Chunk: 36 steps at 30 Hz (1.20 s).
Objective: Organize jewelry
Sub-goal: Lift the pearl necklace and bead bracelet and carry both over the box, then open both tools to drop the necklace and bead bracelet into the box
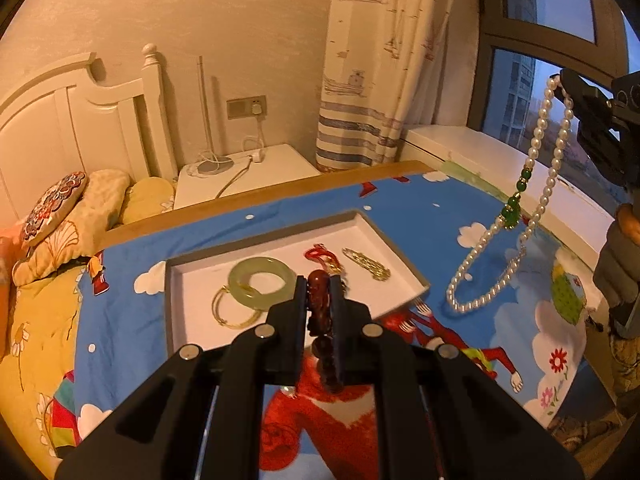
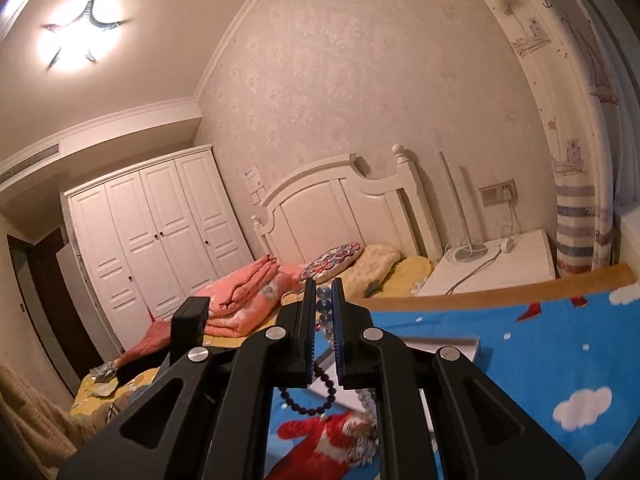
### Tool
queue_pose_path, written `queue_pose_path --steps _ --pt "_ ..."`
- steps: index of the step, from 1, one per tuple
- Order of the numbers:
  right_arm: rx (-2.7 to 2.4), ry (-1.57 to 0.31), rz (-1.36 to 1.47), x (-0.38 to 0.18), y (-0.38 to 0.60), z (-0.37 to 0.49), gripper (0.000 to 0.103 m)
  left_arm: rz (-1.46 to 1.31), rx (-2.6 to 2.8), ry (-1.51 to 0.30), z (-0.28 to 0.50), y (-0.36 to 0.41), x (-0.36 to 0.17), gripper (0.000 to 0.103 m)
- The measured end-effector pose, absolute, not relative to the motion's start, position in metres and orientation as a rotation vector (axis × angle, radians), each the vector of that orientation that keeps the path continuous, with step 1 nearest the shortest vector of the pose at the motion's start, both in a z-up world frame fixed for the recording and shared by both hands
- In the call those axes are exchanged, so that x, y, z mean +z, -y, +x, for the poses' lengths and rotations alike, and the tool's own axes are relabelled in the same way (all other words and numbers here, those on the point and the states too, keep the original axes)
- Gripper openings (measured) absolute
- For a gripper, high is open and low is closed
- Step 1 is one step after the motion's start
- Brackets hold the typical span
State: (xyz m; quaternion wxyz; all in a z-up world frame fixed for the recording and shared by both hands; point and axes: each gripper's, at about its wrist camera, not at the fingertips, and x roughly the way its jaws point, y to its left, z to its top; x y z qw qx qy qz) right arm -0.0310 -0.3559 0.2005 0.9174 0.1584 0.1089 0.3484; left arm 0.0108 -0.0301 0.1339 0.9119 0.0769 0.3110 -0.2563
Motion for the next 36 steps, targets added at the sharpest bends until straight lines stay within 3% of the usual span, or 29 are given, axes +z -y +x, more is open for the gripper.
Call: queue_pose_path --steps 13,24,25,27,28,29,30,32,36 --pt "0.677 -0.270 0.250 0.202 0.318 0.032 0.009 0.100 -0.475 -0.670 0.060 0.022 0.124 0.011" --pt "0.502 -0.545 0.100 0.114 0.281 0.109 0.009 0.062 -0.269 -0.747 0.106 -0.009 0.075 0.013" --pt "0.484 -0.565 0.081 0.106 0.278 0.114 0.010 0.055 -0.265 -0.754 0.108 -0.013 0.072 0.018" --pt "0.459 -0.612 0.060 0.093 0.275 0.124 0.012 0.052 -0.248 -0.758 0.109 -0.019 0.068 0.043" --pt "0.453 -0.656 0.061 0.086 0.274 0.132 0.015 0.057 -0.233 -0.746 0.107 -0.021 0.067 0.066" --pt "0.448 -0.700 0.068 0.080 0.274 0.138 0.026 0.058 -0.214 -0.733 0.105 -0.024 0.067 0.078" --pt "0.447 -0.717 0.077 0.077 0.274 0.138 0.033 0.055 -0.202 -0.725 0.102 -0.026 0.067 0.080" --pt "0.456 -0.696 0.097 0.077 0.280 0.132 0.062 0.043 -0.195 -0.726 0.097 -0.032 0.067 0.087" --pt "0.455 -0.645 0.113 0.086 0.295 0.108 0.065 0.044 -0.136 -0.716 0.075 -0.044 0.065 0.095"
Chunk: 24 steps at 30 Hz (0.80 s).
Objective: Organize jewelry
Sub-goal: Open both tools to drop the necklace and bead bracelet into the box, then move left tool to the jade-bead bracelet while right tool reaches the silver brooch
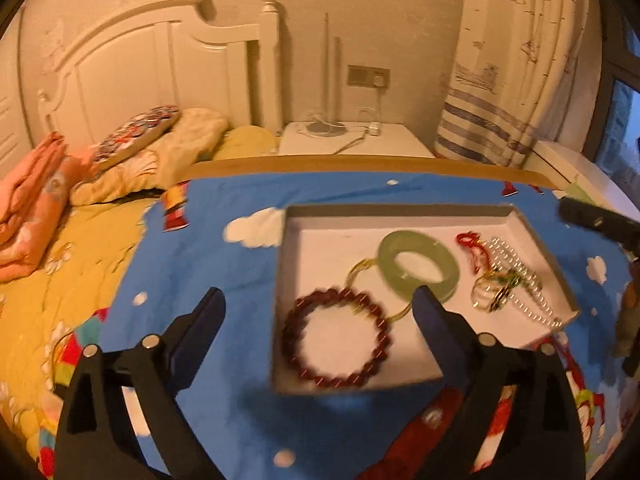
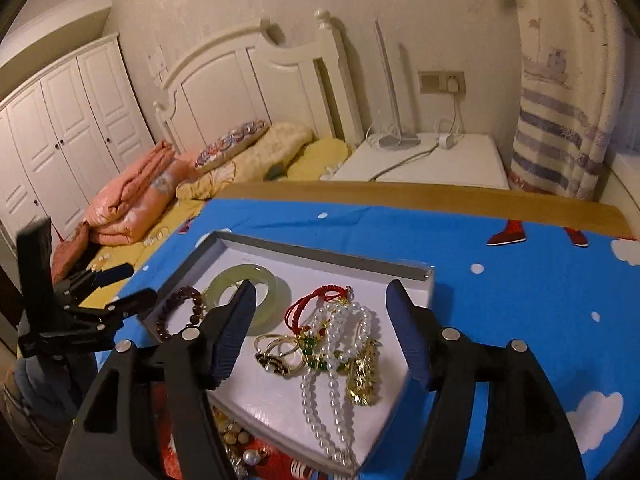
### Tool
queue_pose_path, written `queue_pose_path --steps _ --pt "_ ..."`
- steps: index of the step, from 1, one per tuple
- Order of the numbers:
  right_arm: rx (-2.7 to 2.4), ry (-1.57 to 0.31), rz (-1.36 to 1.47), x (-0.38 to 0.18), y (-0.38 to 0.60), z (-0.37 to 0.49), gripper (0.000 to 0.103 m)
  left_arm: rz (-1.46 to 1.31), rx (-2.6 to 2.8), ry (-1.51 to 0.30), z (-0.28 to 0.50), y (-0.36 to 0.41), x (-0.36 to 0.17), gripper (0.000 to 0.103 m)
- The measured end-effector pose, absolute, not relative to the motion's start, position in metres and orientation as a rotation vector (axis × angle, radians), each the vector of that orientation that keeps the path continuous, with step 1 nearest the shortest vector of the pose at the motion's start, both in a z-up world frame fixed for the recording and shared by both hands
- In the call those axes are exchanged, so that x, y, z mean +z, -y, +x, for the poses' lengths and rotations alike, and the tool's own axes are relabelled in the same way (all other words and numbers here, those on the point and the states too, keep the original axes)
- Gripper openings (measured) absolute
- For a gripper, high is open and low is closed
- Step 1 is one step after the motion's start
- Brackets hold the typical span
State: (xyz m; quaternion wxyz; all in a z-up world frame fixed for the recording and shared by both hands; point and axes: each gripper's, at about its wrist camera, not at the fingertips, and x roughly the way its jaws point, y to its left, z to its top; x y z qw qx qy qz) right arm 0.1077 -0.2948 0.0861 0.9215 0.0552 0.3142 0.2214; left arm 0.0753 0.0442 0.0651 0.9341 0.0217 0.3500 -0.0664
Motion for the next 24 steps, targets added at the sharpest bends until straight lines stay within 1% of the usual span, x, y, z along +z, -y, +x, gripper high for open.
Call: queue_pose_path --steps 2,4,8,15,20,24 --pt "0.457 -0.629 0.120 0.091 0.301 0.096 0.065 0.032 -0.116 -0.717 0.062 -0.053 0.063 0.099" --pt "0.462 -0.620 0.123 0.092 0.307 0.080 0.066 0.017 -0.089 -0.718 0.046 -0.062 0.059 0.100" --pt "0.460 -0.630 0.127 0.085 0.312 0.056 0.070 -0.009 -0.069 -0.744 0.024 -0.074 0.050 0.100" --pt "0.490 -0.731 0.195 0.052 0.307 0.026 0.070 0.004 -0.082 -0.777 -0.005 -0.070 0.042 0.100" --pt "0.534 -0.805 0.125 0.034 0.282 0.007 0.070 0.023 -0.123 -0.834 -0.007 -0.058 0.022 0.100" --pt "0.561 -0.859 0.007 0.024 0.250 -0.005 0.070 0.005 -0.153 -0.861 -0.003 -0.058 0.017 0.100"
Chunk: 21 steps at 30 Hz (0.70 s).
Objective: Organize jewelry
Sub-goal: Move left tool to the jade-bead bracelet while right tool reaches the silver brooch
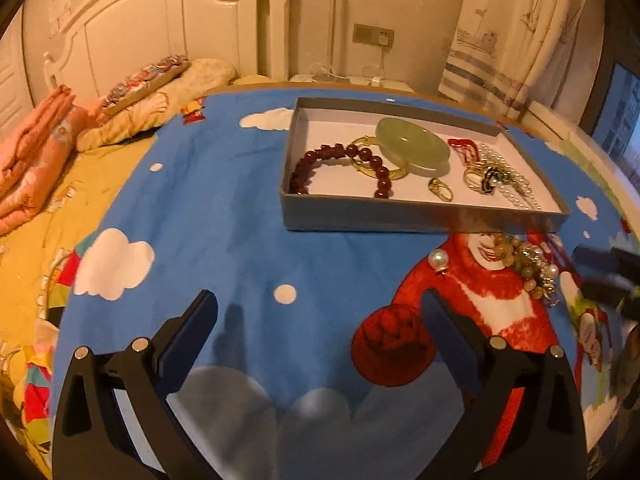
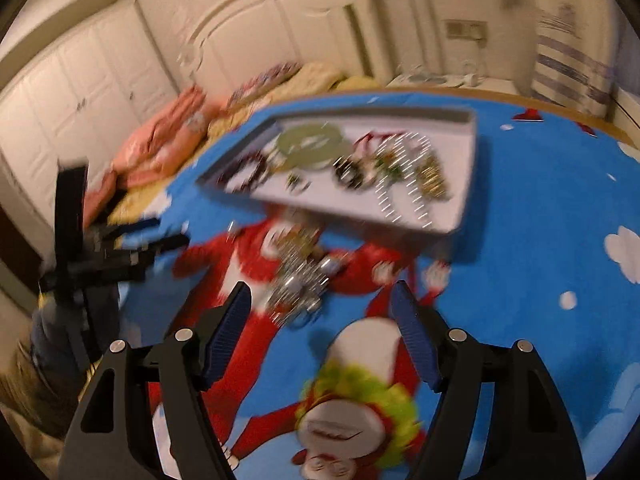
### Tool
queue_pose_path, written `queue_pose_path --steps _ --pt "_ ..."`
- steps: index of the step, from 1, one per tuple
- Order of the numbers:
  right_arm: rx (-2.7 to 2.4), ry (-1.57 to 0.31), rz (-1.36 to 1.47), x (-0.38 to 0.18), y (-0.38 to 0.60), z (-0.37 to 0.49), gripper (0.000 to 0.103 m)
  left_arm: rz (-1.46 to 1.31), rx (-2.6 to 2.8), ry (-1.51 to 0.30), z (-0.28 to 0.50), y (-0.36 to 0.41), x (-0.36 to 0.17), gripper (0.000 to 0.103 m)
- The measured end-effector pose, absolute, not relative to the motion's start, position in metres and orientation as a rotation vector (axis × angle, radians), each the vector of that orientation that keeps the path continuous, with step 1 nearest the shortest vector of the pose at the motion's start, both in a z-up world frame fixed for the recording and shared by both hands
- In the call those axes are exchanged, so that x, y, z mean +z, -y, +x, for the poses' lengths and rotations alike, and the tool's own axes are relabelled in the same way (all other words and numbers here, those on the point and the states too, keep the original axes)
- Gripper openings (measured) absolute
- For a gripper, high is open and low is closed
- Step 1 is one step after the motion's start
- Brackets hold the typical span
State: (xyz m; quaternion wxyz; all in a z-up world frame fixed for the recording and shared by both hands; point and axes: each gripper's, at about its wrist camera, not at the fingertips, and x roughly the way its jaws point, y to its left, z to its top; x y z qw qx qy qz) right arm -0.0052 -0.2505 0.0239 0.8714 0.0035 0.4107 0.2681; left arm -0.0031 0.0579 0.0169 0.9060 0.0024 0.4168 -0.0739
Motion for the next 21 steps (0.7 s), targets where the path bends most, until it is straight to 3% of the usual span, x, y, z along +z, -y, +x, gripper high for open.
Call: queue_pose_path --steps 10,12,16,21 --pt "0.541 -0.913 -0.098 0.012 0.211 0.005 0.070 -0.072 -0.182 -0.887 0.001 -0.069 0.012 0.100" --pt "0.528 -0.909 -0.099 0.012 0.211 0.007 0.065 -0.078 -0.183 -0.891 0.002 -0.069 0.011 0.100" --pt "0.506 -0.900 -0.082 0.013 0.218 0.010 0.039 -0.074 -0.182 -0.892 0.002 -0.068 0.011 0.100" --pt "0.516 -0.884 -0.115 0.015 0.220 0.000 0.038 -0.061 -0.174 -0.898 0.003 -0.066 0.011 0.100"
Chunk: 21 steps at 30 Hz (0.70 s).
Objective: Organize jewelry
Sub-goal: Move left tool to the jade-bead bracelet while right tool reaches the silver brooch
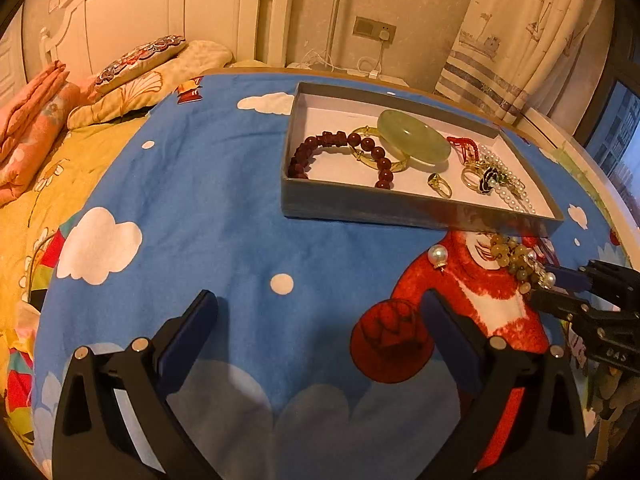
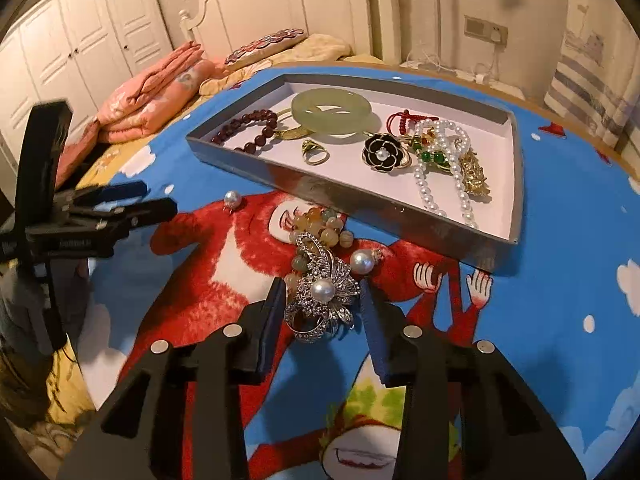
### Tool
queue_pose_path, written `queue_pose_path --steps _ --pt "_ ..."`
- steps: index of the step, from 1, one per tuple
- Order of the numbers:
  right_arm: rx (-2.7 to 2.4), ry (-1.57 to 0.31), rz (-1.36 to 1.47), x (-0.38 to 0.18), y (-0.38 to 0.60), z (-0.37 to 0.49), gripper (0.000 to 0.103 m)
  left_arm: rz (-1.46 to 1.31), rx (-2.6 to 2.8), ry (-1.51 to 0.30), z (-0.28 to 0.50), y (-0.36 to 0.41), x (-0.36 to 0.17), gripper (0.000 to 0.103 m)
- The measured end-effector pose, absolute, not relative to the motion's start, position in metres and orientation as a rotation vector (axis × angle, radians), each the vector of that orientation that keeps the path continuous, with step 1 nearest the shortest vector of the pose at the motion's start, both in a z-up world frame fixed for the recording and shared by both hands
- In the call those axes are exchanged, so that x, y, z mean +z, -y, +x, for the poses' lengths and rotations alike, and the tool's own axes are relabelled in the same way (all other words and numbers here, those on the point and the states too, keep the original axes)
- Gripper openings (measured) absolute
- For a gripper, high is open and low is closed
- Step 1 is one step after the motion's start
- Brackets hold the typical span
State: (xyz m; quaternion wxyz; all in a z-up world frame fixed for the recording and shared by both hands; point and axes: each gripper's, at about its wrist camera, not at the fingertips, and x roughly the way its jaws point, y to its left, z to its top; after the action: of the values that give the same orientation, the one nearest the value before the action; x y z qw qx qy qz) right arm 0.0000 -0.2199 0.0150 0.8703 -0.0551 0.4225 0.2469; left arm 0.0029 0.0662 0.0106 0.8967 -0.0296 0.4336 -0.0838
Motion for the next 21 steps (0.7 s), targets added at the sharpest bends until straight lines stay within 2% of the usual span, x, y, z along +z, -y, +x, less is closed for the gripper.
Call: queue_pose_path --steps 8,12,15,17,18,21 --pt "0.483 -0.831 -0.020 0.028 0.260 -0.016 0.038 0.054 -0.197 -0.884 -0.003 -0.037 0.018 0.100" --pt "0.464 -0.827 0.020 0.027 0.277 -0.021 0.038 0.027 -0.285 -0.889 0.002 -0.013 0.021 0.100" --pt "0.469 -0.820 0.043 0.027 0.282 -0.024 0.038 0.067 -0.316 -0.904 0.010 0.007 0.017 0.084" --pt "0.477 -0.813 0.049 0.027 0.283 -0.025 0.038 0.093 -0.318 -0.915 0.016 0.015 0.014 0.068" --pt "0.483 -0.808 0.053 0.028 0.284 -0.025 0.038 0.096 -0.321 -0.919 0.020 0.018 0.011 0.063" --pt "0.495 -0.800 0.062 0.029 0.285 -0.026 0.038 0.109 -0.311 -0.915 0.026 0.024 0.010 0.060"
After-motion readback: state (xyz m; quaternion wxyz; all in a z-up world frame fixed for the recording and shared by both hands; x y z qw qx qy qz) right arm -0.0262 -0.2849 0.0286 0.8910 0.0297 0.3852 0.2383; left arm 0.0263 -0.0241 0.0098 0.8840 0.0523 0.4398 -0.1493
